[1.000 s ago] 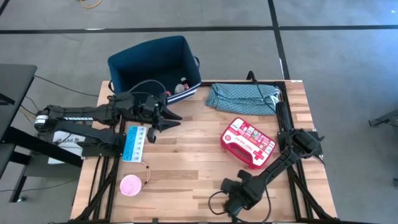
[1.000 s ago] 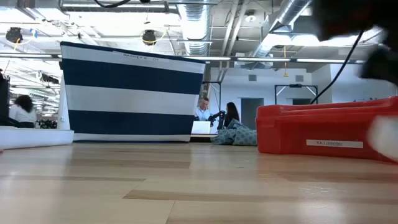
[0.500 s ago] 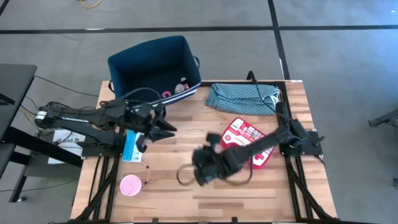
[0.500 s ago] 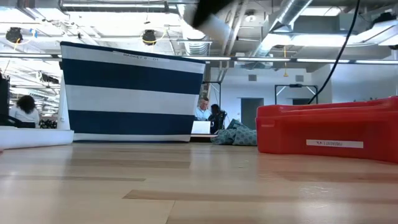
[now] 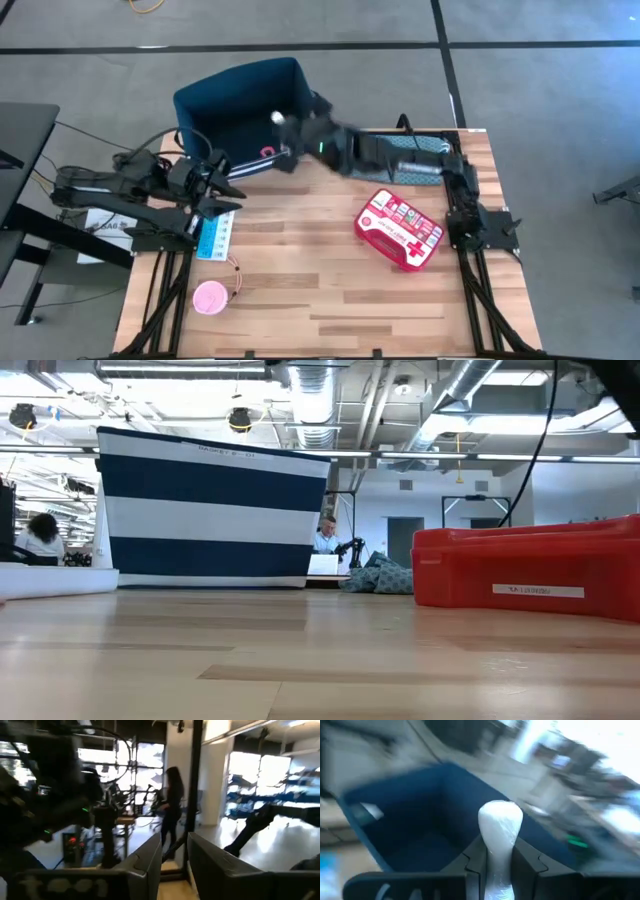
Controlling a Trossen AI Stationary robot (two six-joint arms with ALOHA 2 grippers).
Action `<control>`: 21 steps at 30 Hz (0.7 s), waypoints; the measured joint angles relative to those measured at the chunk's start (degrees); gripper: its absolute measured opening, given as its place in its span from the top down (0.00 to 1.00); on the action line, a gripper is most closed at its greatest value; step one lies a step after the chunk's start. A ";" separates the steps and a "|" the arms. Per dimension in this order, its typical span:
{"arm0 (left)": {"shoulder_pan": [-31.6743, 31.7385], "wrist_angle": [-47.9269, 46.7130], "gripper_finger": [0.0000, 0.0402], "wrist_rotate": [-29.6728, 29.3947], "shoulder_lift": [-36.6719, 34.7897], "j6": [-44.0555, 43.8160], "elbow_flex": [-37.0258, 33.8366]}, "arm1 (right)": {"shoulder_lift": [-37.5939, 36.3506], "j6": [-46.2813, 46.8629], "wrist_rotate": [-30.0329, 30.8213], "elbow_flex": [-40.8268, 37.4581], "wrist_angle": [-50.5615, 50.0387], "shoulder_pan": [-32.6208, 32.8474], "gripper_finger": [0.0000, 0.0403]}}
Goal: Pick & place medical supplies in basket/bin
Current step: Put the white rolled gauze into the blue bin
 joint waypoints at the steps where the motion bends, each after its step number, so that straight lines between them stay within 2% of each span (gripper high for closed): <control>1: 0.00 -1.48 0.78 -1.21 -0.43 0.90 0.00 | 0.85 1.84 -5.95 0.13 2.22 -2.14 0.87; 2: 0.00 -2.96 0.78 -2.36 -0.76 1.42 -0.01 | 1.63 3.58 -10.78 0.10 3.56 -4.13 0.87; 4: 0.00 -4.84 0.78 -4.14 -0.86 1.53 0.00 | 3.69 5.46 -14.19 -0.06 5.26 -7.36 0.87; 8: 0.00 -9.07 0.78 -5.05 -0.73 -0.74 -0.02 | 8.35 5.15 -14.42 -0.06 6.22 -11.07 0.85; 11: 0.00 -11.25 0.78 -5.49 -0.73 -1.04 -0.02 | 12.24 0.72 -14.66 -0.12 7.02 -12.35 0.80; 21: 0.00 -11.17 0.78 -8.95 -0.88 -5.39 -0.04 | 15.50 -8.49 -15.01 1.07 7.54 -12.61 0.54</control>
